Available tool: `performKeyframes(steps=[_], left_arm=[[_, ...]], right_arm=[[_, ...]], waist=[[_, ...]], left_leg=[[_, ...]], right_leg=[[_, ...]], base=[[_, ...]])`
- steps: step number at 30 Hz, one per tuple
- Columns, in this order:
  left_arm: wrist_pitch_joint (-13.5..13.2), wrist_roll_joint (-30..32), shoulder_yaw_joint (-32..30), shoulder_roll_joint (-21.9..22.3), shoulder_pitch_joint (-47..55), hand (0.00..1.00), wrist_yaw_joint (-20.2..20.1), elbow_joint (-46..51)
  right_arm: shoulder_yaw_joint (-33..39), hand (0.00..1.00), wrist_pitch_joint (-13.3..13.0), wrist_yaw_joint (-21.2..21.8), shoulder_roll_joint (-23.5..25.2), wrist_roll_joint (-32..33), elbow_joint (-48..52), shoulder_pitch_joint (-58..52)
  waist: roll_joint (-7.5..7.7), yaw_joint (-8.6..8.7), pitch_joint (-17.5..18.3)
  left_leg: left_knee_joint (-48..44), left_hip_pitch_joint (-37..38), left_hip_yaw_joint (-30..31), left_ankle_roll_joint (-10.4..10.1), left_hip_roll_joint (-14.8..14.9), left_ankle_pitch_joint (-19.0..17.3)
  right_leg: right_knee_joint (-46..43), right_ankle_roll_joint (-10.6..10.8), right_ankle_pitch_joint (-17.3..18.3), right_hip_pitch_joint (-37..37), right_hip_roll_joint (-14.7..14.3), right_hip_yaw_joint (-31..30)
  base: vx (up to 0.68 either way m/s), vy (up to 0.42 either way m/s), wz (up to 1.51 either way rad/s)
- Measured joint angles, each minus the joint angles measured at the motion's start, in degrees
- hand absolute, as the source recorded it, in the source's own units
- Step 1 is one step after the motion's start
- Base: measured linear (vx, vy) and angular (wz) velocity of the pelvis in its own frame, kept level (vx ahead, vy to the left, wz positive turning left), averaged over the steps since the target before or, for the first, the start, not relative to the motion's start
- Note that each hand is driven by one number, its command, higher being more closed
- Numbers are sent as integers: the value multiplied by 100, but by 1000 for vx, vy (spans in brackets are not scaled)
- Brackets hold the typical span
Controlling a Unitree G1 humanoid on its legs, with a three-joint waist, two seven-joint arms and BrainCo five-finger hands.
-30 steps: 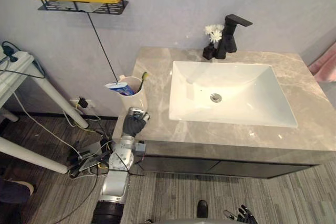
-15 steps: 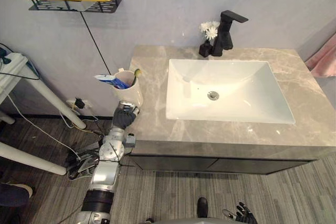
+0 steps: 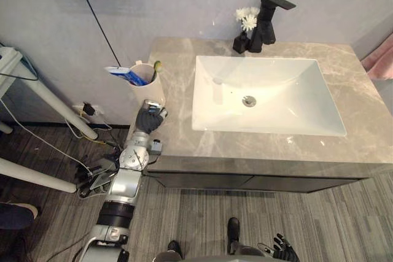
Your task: Organize washtable
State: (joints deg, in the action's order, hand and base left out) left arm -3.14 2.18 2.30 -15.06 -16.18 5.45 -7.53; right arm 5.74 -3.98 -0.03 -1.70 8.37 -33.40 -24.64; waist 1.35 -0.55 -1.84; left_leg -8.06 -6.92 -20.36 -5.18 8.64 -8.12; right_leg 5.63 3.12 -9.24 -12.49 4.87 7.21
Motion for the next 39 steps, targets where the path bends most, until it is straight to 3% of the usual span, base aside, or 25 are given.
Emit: performKeyframes(steps=[11,21,26,39], left_arm=[[5,15,427,-549,-1184,100,98,-458],[0,16,432,-610,-1474,100,123,-561],[1,19,415,-590,-1251,100,106,-495],[-59,-110,-85,-473,449,100,-169,973]], right_arm=[[-226,0,-18,-44,-99,11,336,1],[-229,0,-116,-104,-96,52,363,0],[-226,0,-122,-96,-104,53,390,1],[-148,0,-122,-13,-101,50,222,-1]], waist=[[-20,166,-256],[-27,233,-298],[-81,233,-331],[-106,104,-330]], left_leg=[[-281,-372,-15,-47,137,-38],[-329,-448,-6,-31,142,-60],[-401,-388,16,-5,160,-116],[-324,-109,73,-3,132,-114]], right_leg=[[-3,-83,-100,-295,-96,-92],[-66,-79,-100,-378,-88,-95],[-83,-75,-94,-268,-84,-87],[-29,-77,-70,35,-74,17]], base=[[-30,-42,-4],[0,-1,0],[0,0,0],[-4,-2,2]])
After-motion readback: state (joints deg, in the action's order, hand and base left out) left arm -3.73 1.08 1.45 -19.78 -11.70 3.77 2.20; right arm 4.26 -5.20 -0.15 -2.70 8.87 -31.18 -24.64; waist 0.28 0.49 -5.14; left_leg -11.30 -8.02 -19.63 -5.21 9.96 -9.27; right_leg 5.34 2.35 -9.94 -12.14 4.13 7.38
